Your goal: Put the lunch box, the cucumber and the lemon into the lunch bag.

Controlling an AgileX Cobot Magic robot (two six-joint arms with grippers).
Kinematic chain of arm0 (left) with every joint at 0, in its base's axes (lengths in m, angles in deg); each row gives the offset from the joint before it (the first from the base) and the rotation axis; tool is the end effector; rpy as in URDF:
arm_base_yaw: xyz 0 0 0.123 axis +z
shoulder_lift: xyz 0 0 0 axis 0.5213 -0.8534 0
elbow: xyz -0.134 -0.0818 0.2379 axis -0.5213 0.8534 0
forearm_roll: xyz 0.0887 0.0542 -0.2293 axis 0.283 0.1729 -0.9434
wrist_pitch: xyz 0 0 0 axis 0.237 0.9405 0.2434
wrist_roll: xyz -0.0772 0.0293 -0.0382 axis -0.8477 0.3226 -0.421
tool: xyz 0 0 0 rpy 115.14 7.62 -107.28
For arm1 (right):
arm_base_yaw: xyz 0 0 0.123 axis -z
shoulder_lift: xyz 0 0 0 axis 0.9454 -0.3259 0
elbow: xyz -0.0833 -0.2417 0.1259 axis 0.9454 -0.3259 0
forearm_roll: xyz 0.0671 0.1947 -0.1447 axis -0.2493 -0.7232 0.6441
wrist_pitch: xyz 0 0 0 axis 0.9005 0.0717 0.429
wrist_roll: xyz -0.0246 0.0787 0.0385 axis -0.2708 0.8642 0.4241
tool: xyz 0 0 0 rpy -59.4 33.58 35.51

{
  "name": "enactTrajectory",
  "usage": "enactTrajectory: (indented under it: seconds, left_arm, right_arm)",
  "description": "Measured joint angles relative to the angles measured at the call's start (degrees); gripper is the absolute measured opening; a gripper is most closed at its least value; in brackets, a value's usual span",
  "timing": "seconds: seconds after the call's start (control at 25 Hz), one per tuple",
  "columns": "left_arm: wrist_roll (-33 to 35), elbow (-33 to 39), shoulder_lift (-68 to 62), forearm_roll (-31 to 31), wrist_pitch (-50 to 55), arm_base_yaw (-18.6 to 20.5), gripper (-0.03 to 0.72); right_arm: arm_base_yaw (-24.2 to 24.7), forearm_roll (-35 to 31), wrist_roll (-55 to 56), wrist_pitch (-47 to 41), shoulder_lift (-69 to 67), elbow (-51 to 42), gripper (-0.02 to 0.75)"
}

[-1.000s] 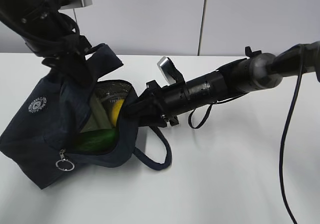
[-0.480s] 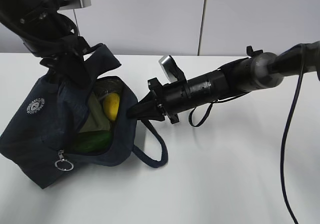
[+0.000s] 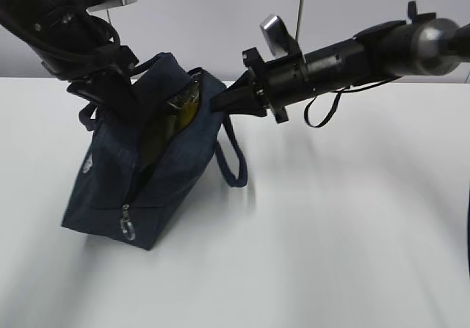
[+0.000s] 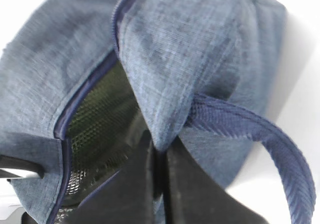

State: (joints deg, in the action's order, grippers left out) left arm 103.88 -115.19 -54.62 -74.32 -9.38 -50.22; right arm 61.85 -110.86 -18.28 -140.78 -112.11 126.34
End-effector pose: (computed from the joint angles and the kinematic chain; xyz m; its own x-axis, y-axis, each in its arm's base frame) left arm 0.3413 -0.1569 0.2866 -0.8338 0.4557 -0.3118 0.5475 0.7551 -0.3606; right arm 0.4522 0.1555 0.1902 -0.9358 -0.0258 -0.3516 -0.3352 0.3741 0.8647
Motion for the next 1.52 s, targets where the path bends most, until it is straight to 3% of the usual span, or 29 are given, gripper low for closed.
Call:
enactTrajectory:
  seconds: [0.44,1.0,1.52]
  left_arm:
    - [0.10,-1.65,-0.12,-11.23,-1.99,-2.12,-0.003]
    - [0.10,-1.76,-2.26,-15.32,-8.09,-7.42,-0.003]
    - [0.10,-1.76,-6.49,-15.21,-10.53,-7.42,-0.001]
  right_arm:
    - [1.91,11.68,10.97,-1.76,8.05,4.97,0.004]
    - [1.91,33.09,20.19,-3.08,13.38,5.58,0.004]
    - [1.91,35.48,19.72,-3.16,13.50,5.58,0.006]
